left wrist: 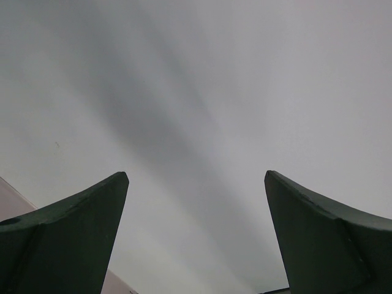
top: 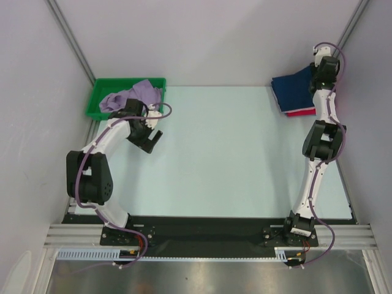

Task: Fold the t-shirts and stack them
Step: Neatly place the folded tshirt to the corner

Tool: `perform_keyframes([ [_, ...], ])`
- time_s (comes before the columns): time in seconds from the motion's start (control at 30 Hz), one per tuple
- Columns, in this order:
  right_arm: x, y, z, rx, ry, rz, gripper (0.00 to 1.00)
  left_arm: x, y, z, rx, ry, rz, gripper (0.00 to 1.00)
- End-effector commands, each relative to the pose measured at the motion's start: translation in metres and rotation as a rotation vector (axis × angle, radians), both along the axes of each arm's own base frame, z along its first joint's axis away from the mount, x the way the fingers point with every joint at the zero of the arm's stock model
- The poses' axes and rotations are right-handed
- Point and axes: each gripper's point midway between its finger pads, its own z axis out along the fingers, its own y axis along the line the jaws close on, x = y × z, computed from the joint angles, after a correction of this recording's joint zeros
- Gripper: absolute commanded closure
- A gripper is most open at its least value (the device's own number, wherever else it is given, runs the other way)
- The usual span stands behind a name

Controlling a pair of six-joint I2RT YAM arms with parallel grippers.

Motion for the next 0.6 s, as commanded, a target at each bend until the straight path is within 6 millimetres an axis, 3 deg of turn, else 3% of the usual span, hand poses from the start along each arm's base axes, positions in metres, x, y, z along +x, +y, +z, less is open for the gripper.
perform_keyframes([
  [0.0, -0.002, -0.031, 0.043, -0.099, -0.147, -0.110, 0.32, 0.003, 0.002, 0.001, 0.036, -0.001, -0.026, 0.00],
  [0.03, -0.007, -0.038, 0.045, -0.108, -0.152, -0.163, 0.13, 0.003, 0.001, 0.002, 0.036, -0.002, -0.026, 0.00],
  [0.13, -0.015, -0.040, 0.066, -0.094, -0.191, -0.207, 0.00, 0.004, 0.000, 0.003, 0.035, -0.004, -0.031, 0.00],
  [0.33, -0.024, -0.001, 0.093, 0.034, -0.198, -0.168, 0.00, 0.005, -0.003, 0.017, 0.017, -0.046, -0.033, 0.00],
  [0.43, -0.030, 0.030, 0.089, 0.155, -0.177, -0.153, 0.00, 0.006, -0.005, 0.032, 0.001, -0.087, -0.035, 0.00],
  [0.53, -0.047, 0.066, 0.098, 0.273, -0.160, -0.114, 0.00, 0.004, -0.006, 0.051, -0.015, -0.144, -0.037, 0.00],
  [0.57, -0.062, 0.075, 0.105, 0.294, -0.146, -0.102, 0.00, 0.001, -0.006, 0.052, -0.019, -0.148, -0.040, 0.00],
])
